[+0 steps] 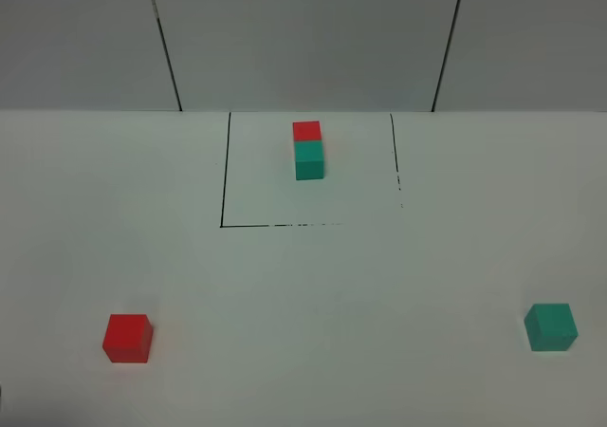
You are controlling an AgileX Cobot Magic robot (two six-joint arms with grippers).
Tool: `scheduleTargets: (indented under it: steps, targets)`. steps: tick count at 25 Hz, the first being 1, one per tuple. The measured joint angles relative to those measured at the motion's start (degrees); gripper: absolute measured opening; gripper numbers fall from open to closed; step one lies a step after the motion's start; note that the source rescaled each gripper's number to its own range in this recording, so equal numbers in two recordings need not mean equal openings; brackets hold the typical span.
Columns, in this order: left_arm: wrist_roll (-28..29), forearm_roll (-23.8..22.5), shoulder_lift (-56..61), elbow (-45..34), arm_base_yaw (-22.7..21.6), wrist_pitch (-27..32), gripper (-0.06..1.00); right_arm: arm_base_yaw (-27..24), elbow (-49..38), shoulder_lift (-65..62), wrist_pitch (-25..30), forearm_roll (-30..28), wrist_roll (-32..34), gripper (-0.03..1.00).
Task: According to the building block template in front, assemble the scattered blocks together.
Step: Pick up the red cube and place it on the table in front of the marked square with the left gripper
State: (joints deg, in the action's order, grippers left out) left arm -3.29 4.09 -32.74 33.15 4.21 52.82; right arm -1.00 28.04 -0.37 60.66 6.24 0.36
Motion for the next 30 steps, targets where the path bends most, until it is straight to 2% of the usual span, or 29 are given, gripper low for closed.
scheduleTargets:
  steps: [4,11,23,26,30]
  targets:
    - [0.0,0.04,-13.01,3.81,0.0,-0.54,0.92,0.0,0.0,0.0,0.0,0.02,0.0,0.78]
    - [0.0,2.84,-31.99,12.22,0.07,-0.93,0.92,0.0,0.0,0.0,0.0,0.02,0.0,0.78]
    - [1.91,3.26,-51.64,17.47,0.27,-2.29,0.92,0.0,0.0,0.0,0.0,0.02,0.0,0.78]
    - [2.46,3.21,-54.12,18.06,2.28,-3.85,0.92,0.0,0.0,0.0,0.0,0.02,0.0,0.78]
    - [5.18,1.93,-57.52,20.86,7.33,-5.27,0.92,0.0,0.0,0.0,0.0,0.02,0.0,0.78]
